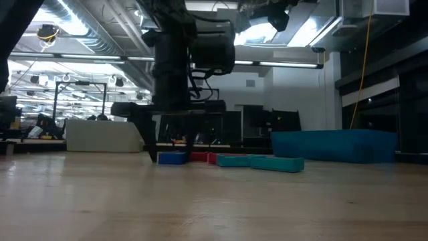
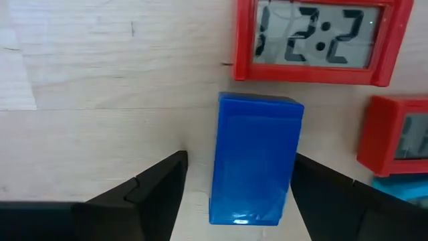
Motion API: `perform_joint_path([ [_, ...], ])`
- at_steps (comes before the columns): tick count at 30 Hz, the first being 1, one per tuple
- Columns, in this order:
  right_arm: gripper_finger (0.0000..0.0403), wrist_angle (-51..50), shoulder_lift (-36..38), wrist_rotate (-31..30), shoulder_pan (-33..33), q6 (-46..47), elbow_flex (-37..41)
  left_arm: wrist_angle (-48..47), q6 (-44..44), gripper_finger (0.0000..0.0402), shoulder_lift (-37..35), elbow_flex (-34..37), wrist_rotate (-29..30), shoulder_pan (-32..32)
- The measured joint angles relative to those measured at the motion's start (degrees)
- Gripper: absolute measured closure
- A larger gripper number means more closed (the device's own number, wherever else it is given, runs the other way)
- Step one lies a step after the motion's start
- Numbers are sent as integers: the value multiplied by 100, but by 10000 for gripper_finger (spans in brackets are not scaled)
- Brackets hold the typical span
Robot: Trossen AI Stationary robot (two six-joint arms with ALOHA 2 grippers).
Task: Pick & Place Office items
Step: Put the blue digital timer into the gray bin
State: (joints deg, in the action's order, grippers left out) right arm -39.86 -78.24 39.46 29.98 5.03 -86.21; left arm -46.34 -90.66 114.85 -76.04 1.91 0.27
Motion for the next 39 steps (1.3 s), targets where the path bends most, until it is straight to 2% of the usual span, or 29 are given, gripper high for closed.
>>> perform_joint_path([
  [4,132,-1,0,0,0,29,0,219,21,172,-17,252,32,-2],
  [10,132,0,0,0,-2,29,0,319,318,252,-52,283,19,0],
  [13,132,2,0,-1,0,29,0,426,347,252,-209,232,192,-9],
  [15,132,3,0,-1,-1,29,0,884,425,252,-357,210,453,-16],
  [19,132,32,0,-4,0,28,0,979,580,252,-1157,180,1120,0],
  [25,132,89,0,-126,-2,42,0,35,669,252,-2335,178,2550,161],
  [29,132,141,-2,-155,0,93,0,-989,1093,252,-3022,266,2984,589],
  [31,132,180,-2,-158,-2,208,0,-1139,1436,252,-3397,446,3087,932],
  [35,132,222,-2,-366,0,378,0,-668,2325,252,-4216,1101,3027,1799],
  [39,132,266,-2,-615,-2,508,0,559,3284,252,-5056,2152,2331,2841],
])
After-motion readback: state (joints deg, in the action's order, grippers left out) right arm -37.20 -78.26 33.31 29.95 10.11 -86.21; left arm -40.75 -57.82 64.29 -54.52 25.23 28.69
